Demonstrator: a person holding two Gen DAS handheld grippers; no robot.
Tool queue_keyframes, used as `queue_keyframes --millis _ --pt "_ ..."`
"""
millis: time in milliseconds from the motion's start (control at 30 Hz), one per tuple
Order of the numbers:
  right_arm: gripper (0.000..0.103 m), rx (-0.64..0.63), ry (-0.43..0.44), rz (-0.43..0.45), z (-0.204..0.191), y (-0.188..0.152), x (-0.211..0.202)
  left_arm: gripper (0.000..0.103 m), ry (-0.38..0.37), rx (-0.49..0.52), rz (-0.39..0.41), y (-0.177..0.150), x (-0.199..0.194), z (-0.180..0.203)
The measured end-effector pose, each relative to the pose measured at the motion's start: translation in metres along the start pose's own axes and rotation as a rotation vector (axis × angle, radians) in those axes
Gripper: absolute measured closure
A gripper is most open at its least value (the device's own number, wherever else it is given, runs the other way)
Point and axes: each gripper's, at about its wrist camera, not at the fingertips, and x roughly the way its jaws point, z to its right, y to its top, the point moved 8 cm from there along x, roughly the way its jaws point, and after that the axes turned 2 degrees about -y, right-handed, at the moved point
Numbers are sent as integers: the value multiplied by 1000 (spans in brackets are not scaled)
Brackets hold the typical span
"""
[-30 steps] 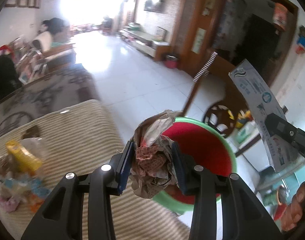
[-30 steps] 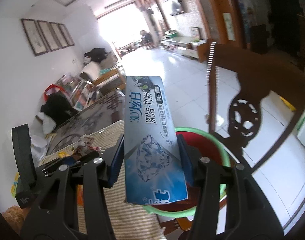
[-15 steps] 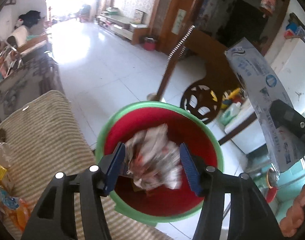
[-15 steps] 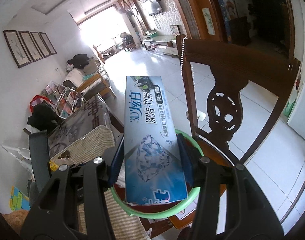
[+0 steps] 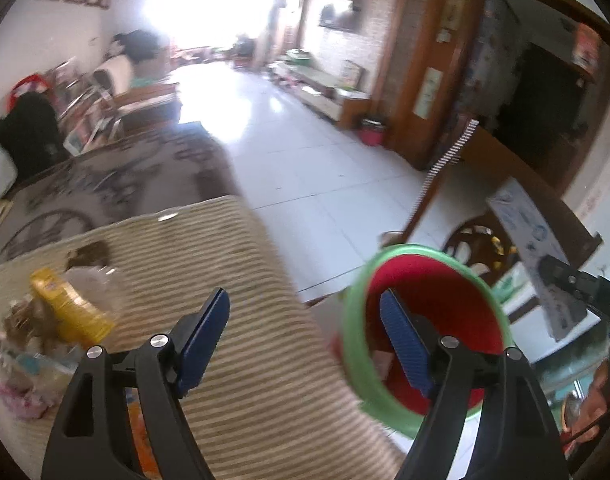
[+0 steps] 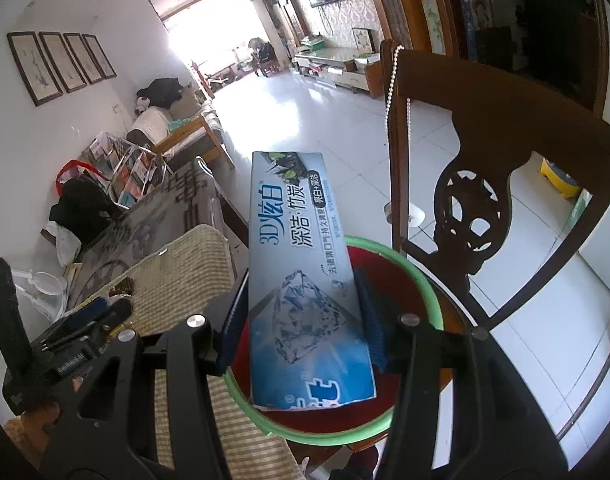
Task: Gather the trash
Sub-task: 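Open the left tool to drop the paper while the right tool drops the toothpaste box into the bucket, then grasp the pink wrapper with the left tool while the right tool grasps a blue-grey wrapper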
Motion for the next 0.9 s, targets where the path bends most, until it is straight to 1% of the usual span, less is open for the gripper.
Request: queue_keyframes --millis 133,300,400,433,467,500,533,600,700,833,900 --pt "53 1 -14 -20 -4 -5 7 29 39 -55 11 1 -8 -28" --pt "53 -28 -11 -36 -22 -10 15 29 75 -112 46 0 -26 -59" --pt "53 -56 -16 -44 -35 -13 19 29 141 -133 77 -6 -40 -86" --pt "53 -68 -33 -46 -40 -14 21 28 158 -141 79 -9 -43 -95" --pt "44 -69 -42 -46 -42 -15 23 28 178 -154 81 -12 -47 -106" --pt "31 -62 -45 -39 -46 -15 24 28 194 -172 85 -15 -52 -118" --pt "28 -56 -38 -32 -49 -15 24 28 213 -195 89 -18 -57 -131" --pt "27 -54 -15 -30 -59 -16 26 28 250 -237 95 -25 -67 -155" --pt "24 -75 5 -33 -82 -18 30 27 326 -309 110 -39 -88 -204" --pt "24 -104 30 -38 -124 -25 39 24 412 -356 128 -54 -113 -259" --pt "24 -124 36 -46 -143 -31 43 23 444 -377 119 -64 -123 -291"
